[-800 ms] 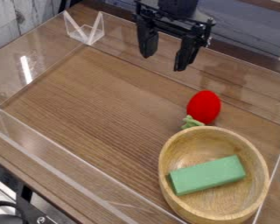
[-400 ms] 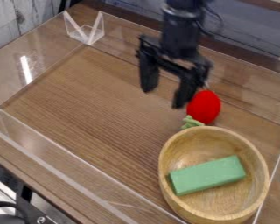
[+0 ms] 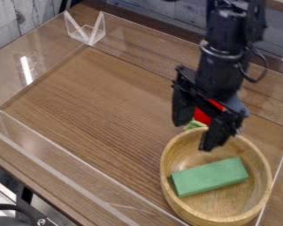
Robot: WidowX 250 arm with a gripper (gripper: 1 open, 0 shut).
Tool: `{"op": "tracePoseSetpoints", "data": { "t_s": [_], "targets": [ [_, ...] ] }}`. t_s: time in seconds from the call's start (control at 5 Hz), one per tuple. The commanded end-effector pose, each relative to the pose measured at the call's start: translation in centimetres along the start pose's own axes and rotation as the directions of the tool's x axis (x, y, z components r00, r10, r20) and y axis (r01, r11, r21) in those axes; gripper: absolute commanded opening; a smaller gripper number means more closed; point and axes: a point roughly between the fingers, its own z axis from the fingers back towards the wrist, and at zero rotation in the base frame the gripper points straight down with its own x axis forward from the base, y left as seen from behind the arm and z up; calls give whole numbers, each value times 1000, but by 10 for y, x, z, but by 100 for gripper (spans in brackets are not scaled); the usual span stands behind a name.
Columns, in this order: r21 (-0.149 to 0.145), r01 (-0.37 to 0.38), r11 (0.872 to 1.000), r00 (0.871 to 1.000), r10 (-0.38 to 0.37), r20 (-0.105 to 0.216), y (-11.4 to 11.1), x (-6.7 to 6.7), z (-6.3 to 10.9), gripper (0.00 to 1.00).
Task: Remove the green block from the brown bowl and put it on the table
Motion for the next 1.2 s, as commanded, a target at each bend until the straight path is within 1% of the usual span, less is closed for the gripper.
{"op": "tracePoseSetpoints", "data": {
  "t_s": [0.0, 0.2, 0.4, 0.6, 1.0],
  "targets": [
    [10, 73, 997, 994, -73, 75, -15, -1, 5, 100],
    [6, 127, 992, 988, -127, 92, -23, -5, -2, 100],
    [3, 82, 997, 990, -82, 113, -22, -6, -8, 100],
    [0, 36, 999, 988, -36, 150, -19, -6, -6, 100],
    [-19, -9, 1000, 985, 12, 170, -17, -5, -7, 100]
  ]
}}
